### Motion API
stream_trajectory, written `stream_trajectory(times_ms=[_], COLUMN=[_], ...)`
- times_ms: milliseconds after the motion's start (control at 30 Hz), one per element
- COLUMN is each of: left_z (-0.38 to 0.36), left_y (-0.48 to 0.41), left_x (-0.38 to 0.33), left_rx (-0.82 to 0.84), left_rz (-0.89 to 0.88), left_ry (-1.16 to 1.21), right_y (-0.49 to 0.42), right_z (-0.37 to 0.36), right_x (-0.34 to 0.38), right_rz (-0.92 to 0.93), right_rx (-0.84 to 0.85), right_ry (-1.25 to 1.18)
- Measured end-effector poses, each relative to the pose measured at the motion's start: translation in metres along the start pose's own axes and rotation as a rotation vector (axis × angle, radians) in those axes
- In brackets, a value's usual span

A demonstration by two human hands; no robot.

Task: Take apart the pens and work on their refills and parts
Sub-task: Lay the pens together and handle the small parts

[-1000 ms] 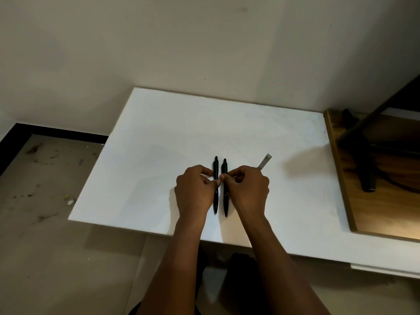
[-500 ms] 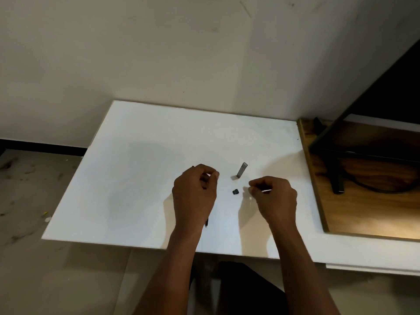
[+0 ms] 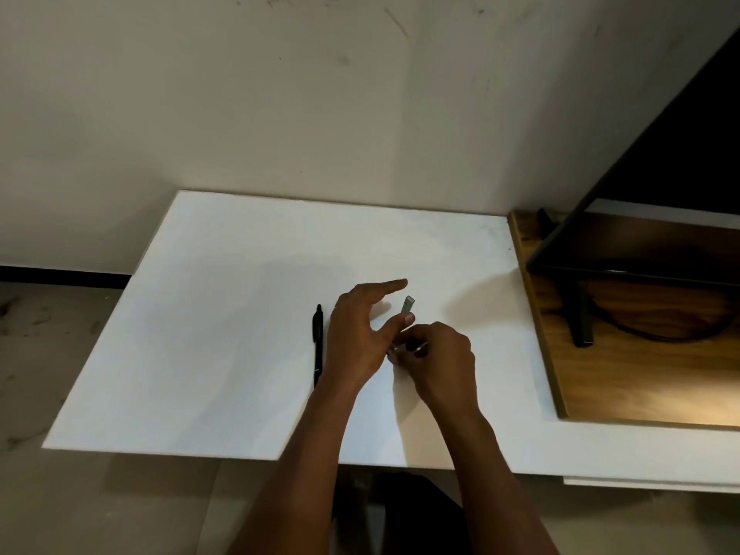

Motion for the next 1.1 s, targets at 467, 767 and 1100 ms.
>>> stream_trajectory(times_ms=[467,767,1100], left_z=[0.016,0.031,0.02], left_y=[-0.014,-0.009,-0.005], left_x=[0.012,0.023,0.019], left_rx=[-0.021,0.038,0.202], left_rz=[0.098,0.154,0.15], left_ry=[0.105,0.112,0.122], right_y=[-0.003,-0.006,-0.013], right_z=[-0.01,0.01,0.019], right_x=[0.002,0.006,0.004], right_rz=[0.017,-0.091,-0.09], right_rx=[0.038,-0.107,-0.084], right_ry=[0.024,-0.556,-1.043])
Point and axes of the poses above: each hand's wrist, its own y-axis away from the middle knuckle, its own z-axis out of the back of the hand, x = y × z, the point moved 7 cm from there along -y, towards the middle knuckle
